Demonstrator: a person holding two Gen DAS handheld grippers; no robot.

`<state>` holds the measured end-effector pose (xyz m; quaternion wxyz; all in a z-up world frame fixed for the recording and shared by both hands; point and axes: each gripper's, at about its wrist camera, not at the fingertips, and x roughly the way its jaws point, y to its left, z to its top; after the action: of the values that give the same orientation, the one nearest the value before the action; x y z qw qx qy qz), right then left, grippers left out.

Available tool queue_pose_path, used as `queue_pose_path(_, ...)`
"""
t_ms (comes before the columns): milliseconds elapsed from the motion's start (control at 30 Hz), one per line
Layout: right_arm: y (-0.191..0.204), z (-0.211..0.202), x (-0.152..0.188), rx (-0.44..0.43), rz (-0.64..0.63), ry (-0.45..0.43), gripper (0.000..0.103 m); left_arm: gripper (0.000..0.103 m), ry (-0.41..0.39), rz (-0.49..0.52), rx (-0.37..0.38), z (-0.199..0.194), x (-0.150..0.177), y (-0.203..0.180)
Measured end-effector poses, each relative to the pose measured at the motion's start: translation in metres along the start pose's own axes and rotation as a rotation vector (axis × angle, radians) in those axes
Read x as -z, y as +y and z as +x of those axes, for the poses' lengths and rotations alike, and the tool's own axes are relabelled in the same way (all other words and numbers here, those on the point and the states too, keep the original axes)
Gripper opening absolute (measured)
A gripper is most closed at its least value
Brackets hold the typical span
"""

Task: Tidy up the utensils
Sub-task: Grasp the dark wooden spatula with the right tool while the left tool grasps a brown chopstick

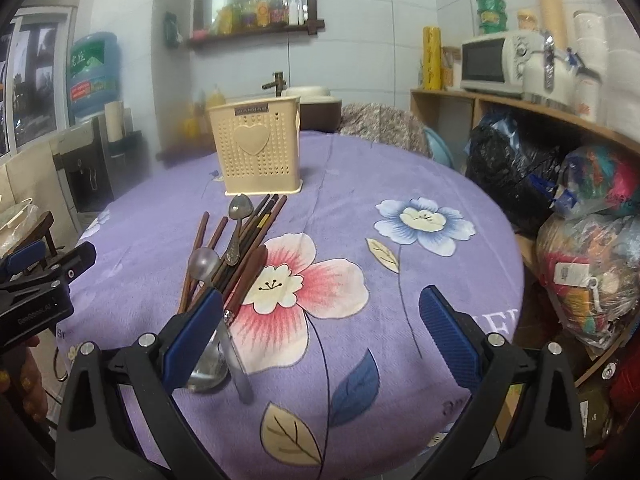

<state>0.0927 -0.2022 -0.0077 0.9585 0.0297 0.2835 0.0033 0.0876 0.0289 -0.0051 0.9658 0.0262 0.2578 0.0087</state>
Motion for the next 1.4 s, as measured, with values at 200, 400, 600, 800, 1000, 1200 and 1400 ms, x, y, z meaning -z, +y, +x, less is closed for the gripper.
queue_pose_path(200, 0.004, 0.038, -0.031, -0.051, 0.000, 0.123, 0.063, 0.094, 0.123, 0.003, 0.037, 0.045, -0.032, 0.011)
queue_pose_path(400, 0.023, 0.079, -0.045, -0.094, 0.015, 0.244, 0.046, 0.056, 0.246, -0.046, 0.146, 0.085, -0.053, 0.008)
queue_pose_path(600, 0.049, 0.106, -0.042, -0.090, -0.019, 0.326, 0.037, 0.036, 0.305, -0.088, 0.181, 0.108, -0.055, 0.005)
queue_pose_path(800, 0.052, 0.126, -0.034, -0.061, 0.003, 0.390, 0.027, 0.036, 0.344, -0.097, 0.171, 0.119, -0.051, 0.003)
queue_pose_path(1000, 0.052, 0.135, -0.036, -0.026, 0.002, 0.380, 0.020, 0.035, 0.385, -0.110, 0.184, 0.128, -0.048, 0.000)
queue_pose_path(1200, 0.035, 0.148, -0.046, -0.033, 0.035, 0.385, 0.019, 0.035, 0.417, -0.113, 0.201, 0.138, -0.052, -0.009)
queue_pose_path(1400, 0.029, 0.151, -0.049, -0.033, 0.018, 0.390, 0.019, 0.035, 0.497, -0.180, 0.219, 0.166, -0.058, -0.013)
